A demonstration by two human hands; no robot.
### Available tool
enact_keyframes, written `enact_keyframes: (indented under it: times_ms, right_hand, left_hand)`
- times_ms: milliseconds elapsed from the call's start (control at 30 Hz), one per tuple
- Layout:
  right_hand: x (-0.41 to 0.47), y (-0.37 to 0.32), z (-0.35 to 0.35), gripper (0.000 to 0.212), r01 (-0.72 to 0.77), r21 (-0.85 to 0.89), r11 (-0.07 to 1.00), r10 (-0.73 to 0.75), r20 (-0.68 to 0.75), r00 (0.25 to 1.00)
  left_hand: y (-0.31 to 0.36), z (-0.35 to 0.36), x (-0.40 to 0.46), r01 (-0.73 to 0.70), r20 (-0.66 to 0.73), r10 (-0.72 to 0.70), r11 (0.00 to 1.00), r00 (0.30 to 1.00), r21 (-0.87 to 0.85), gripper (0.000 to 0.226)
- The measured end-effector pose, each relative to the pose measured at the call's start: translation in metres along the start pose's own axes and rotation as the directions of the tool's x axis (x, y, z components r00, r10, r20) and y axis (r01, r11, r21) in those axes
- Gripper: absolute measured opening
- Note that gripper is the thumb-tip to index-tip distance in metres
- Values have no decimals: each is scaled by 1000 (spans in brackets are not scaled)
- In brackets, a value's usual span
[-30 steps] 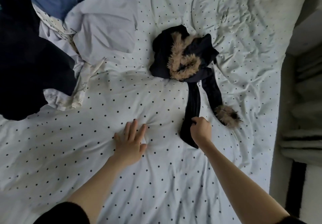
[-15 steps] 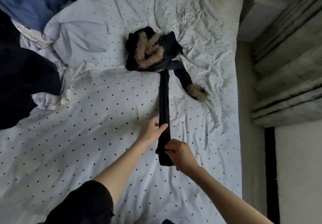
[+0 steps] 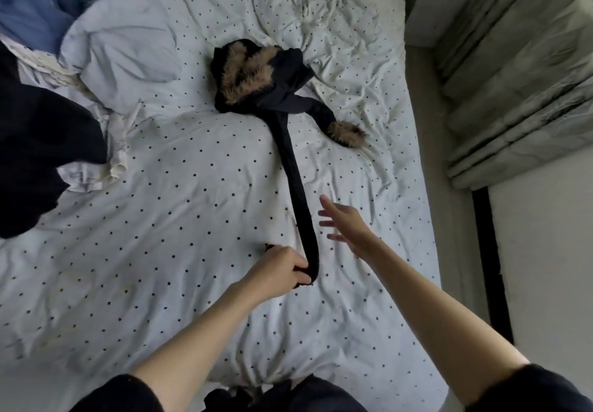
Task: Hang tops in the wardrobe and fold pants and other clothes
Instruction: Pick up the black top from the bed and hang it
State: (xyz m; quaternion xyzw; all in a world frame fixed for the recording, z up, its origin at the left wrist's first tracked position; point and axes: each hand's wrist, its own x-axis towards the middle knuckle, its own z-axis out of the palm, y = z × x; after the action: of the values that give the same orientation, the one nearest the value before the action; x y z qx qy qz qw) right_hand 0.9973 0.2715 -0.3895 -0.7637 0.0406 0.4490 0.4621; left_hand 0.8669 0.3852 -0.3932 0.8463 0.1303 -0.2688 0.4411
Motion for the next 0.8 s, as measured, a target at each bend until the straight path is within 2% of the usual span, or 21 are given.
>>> enact_keyframes:
  times_ms: [33,67,167,233,300,367,433,467,500,567,633,700,767,800]
  right_hand:
    - [4,-9,11,40,-38,114,993,35,33,999]
    - [6,-17,22,32,-41,153,987,36,39,999]
    - [12,-27,55,23,2,91,996,3,-59,998]
    - [10,-24,68,21,-31,70,997,37,-82,996]
    - [6,-22,69,19,-16,93,995,27,-119,993]
    - [0,-22,64,18,40,116,992,-19,-176,984]
    - [-10,-24,53,15,86,53,995,-74,-186,980]
    - [-17,-23,49,13,105,2,994,-104,-162,981]
    - [-26,-22,44,11,128,-42,991,-133,-126,983]
    - [-45,-16,35,10,175,-129,976,-183,-52,982]
    - [-66,-10,23,10,213,-227,950,-219,0,976]
    - [-89,-7,8,10,259,-266,928,-260,33,965]
    - [-113,-6,-13,12,297,-256,920,-298,36,954]
    - [-118,-9,-20,11,305,-254,918,-297,69,952]
  left_hand:
    - [-3,1,-9,-11,20,10,999,1000,41,40]
    - [-7,-2,-15,-18,14,17,996,1000,84,42]
    - [-17,-26,-26,-47,-10,50,979,999,199,57]
    - [-24,-40,-30,-78,-3,80,973,997,216,58]
    - [-30,-46,-30,-59,29,55,984,998,168,54]
    - [-35,-51,-31,-8,78,6,1000,997,23,40]
    - [-41,-60,-32,32,21,-30,995,999,-91,25]
    - [-46,-65,-31,41,-62,-46,996,997,-85,26]
    - [-51,-70,-28,42,-153,-44,999,987,-22,33]
    - [-55,-81,-19,45,-250,-2,985,968,164,51]
    - [-47,-88,-5,40,-267,51,945,962,324,69]
    - [-35,-91,9,11,-245,131,862,961,506,79]
    - [-22,-89,25,-23,-208,223,734,952,679,78]
    - [-21,-91,28,-11,-219,236,704,947,710,71]
